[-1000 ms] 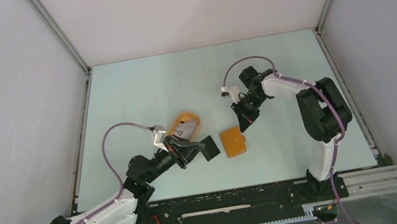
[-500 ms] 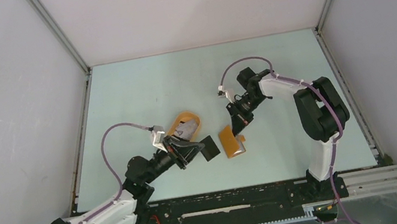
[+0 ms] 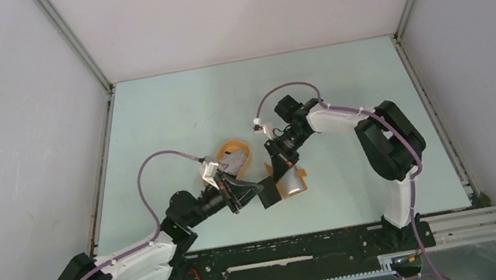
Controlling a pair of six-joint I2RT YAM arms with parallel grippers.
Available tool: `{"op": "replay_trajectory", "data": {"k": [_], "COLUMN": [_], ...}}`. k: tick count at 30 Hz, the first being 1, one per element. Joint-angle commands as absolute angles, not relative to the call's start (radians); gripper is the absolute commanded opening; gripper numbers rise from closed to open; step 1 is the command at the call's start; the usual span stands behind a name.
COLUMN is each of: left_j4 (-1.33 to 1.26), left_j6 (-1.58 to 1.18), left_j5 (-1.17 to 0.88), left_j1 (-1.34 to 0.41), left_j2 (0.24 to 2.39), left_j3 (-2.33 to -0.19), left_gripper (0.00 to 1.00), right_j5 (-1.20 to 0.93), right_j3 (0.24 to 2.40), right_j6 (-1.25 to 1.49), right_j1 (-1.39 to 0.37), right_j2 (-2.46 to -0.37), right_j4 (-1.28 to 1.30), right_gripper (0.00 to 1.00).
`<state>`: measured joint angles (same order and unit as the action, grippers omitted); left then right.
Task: Put the credit cards into the card holder
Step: Insert the credit card into the card holder.
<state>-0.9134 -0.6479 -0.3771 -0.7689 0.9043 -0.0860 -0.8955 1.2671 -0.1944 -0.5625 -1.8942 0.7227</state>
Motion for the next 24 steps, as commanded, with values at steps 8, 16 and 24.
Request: {"op": "replay_trajectory", "data": {"k": [8,16,24], "left_j4": [-1.046,-1.116,-1.195], "left_j6": [-0.695,-0.691,-0.713], "left_j5": [-0.319,-0.274,-0.228], "left_j1": [-0.788,-0.784,-0.747], "left_j2": [1.148,1.382,1.474], "left_j3": [-0.214,-0.243,-0.185], "left_gripper": [0.00,0.00,0.00], "right_j5": [-0.848,-0.874,-0.883], "right_j3": [1.307,1.325,1.335], "right_j6": [-0.069,-0.105,-0.156], "right_j1": [-0.618,-0.604,-0.567], "right_j2": [-1.990,-1.972,-1.947], "right_j4": [0.632,0.668,0.706], "right_gripper": [0.07,0.10,0.10]}}
